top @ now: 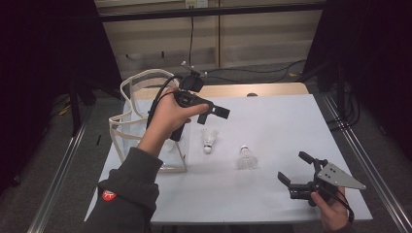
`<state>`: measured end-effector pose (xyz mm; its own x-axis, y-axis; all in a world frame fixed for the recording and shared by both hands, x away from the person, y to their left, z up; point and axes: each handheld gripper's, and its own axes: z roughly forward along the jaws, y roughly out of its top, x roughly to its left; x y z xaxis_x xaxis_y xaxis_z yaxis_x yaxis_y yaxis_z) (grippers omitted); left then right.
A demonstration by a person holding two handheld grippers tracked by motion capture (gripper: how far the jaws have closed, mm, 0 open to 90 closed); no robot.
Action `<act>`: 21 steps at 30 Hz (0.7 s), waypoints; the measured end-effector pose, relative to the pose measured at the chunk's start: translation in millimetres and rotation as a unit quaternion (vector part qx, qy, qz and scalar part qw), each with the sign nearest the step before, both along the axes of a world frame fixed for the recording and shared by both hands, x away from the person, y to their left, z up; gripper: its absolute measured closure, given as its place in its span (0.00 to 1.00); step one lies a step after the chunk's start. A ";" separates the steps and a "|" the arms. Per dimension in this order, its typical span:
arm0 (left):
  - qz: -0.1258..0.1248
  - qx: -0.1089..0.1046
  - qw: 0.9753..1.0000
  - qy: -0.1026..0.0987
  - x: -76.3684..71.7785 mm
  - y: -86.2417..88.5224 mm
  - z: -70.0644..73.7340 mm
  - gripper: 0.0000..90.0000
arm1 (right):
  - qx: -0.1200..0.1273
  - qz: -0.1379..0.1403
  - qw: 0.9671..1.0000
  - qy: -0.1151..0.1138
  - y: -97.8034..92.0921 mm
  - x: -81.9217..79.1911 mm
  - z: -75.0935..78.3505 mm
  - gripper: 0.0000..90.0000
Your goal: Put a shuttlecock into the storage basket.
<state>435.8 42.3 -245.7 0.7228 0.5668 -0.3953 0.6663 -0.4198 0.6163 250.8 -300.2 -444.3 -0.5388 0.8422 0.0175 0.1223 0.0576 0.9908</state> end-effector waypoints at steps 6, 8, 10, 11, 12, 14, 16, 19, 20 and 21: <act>-0.002 0.000 1.000 0.002 -1.1 -5.0 -3.4 0.15 | 0.000 -0.001 1.000 0.000 -0.9 0.2 -0.6 0.00; -0.006 0.000 1.000 0.003 -1.4 -6.5 -4.9 0.15 | 0.000 -0.001 1.000 -0.001 -0.9 0.4 -0.5 0.00; -0.007 -0.001 1.000 0.005 -2.3 -8.8 -6.7 0.14 | -0.003 -0.001 1.000 0.001 -0.5 -0.1 -0.6 0.00; -0.006 -0.003 1.000 0.005 -2.8 -10.2 -7.6 0.14 | -0.004 -0.001 1.000 0.000 -0.5 -0.2 -0.6 0.00; -0.010 -0.004 1.000 0.006 -2.8 -11.1 -8.6 0.14 | -0.005 0.000 1.000 -0.001 -0.5 -0.3 -0.5 0.00; -0.012 -0.003 1.000 0.007 -2.7 -13.4 -10.9 0.14 | -0.002 -0.001 1.000 -0.001 -0.7 -0.3 -0.6 0.00; -0.014 -0.004 1.000 0.009 -2.6 -15.5 -13.1 0.14 | -0.003 0.000 1.000 0.000 -1.2 -0.3 -0.8 0.00; -0.010 -0.006 1.000 0.011 -2.4 -17.7 -15.7 0.14 | -0.003 -0.001 1.000 -0.001 -1.5 -0.1 -0.5 0.00; -0.010 -0.007 1.000 0.012 -2.3 -18.3 -16.8 0.14 | -0.003 -0.001 1.000 0.000 -1.5 -0.1 -0.5 0.00; -0.010 -0.006 1.000 0.013 -2.5 -19.0 -17.5 0.14 | -0.004 -0.001 1.000 -0.001 -1.6 0.2 -0.6 0.00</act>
<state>433.3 23.3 -263.1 0.7242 0.5466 -0.4206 0.6728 -0.4261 0.6048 251.0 -301.8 -444.9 -0.5369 0.8436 0.0094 0.1200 0.0654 0.9906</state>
